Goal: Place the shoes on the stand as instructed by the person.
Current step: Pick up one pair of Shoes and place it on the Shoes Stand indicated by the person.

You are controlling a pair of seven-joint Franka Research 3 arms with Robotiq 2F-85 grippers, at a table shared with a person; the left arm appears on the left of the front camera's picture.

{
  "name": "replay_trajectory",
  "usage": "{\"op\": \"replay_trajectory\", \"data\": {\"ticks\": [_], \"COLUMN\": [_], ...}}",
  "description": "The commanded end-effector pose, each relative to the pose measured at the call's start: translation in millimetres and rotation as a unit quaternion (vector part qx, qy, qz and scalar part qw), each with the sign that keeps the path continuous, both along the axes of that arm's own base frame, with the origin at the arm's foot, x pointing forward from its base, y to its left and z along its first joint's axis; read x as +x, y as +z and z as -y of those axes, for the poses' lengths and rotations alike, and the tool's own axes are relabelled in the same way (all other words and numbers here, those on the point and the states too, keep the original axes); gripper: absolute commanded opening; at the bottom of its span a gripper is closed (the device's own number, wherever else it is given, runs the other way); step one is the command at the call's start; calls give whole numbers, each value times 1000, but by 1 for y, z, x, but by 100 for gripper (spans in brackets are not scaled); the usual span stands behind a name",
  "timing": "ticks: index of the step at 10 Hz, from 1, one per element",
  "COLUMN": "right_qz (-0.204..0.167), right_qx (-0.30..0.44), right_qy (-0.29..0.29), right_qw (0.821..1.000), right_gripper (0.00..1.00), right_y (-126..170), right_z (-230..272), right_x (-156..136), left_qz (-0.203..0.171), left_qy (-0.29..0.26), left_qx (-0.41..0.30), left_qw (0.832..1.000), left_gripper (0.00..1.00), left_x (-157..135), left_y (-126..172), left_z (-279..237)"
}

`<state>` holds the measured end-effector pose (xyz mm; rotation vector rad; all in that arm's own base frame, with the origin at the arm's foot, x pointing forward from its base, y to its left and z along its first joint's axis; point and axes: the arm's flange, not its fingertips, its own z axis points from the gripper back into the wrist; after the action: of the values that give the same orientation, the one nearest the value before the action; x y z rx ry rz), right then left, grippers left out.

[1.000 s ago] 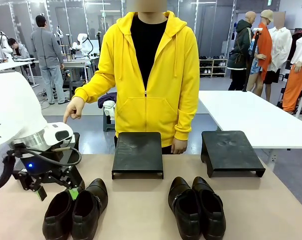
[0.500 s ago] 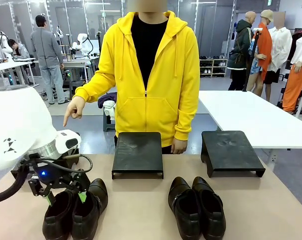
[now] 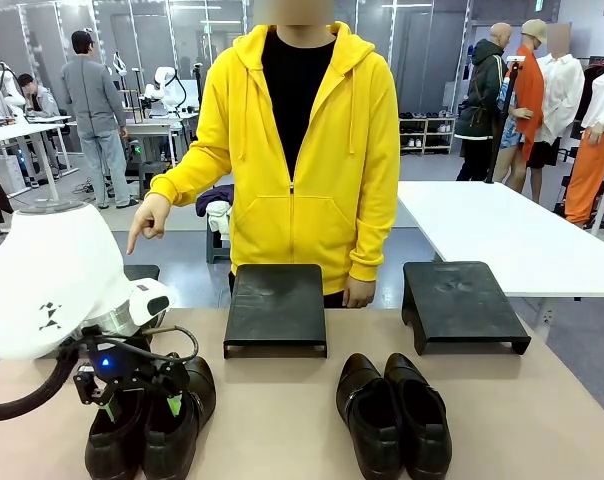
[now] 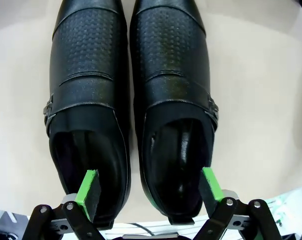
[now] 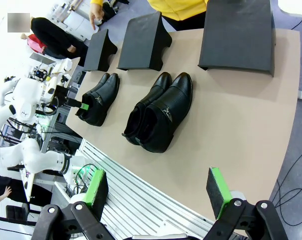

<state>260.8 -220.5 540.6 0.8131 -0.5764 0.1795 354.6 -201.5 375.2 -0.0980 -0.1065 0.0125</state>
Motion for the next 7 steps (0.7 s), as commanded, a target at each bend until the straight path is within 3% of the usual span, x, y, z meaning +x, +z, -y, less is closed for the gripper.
{"op": "replay_trajectory", "data": {"ticks": [1,3,4,5,6,7], "right_qz": [5,5,5,5,5,5], "right_qx": [2,2,2,2,2,2], "right_qy": [3,3,3,3,3,3], "right_qw": [1000,1000,1000,1000,1000,1000], "right_gripper": [100,100,100,100,100,100], "right_y": [0,0,0,0,0,0], "right_z": [1,1,1,1,1,1], "right_x": [-1,-1,-1,-1,-1,-1], "left_qz": [12,-3,-8,-8,-8,-8], "left_qy": [13,15,20,16,13,12], "left_qx": [19,29,37,43,43,41], "left_qw": [1000,999,999,999,999,999], "left_gripper": [100,100,76,40,16,0], "left_x": [-7,-4,-4,-4,-5,-5], "left_y": [-22,-34,-36,-37,-37,-37], "left_z": [-1,-2,-2,-3,-4,-4]}}
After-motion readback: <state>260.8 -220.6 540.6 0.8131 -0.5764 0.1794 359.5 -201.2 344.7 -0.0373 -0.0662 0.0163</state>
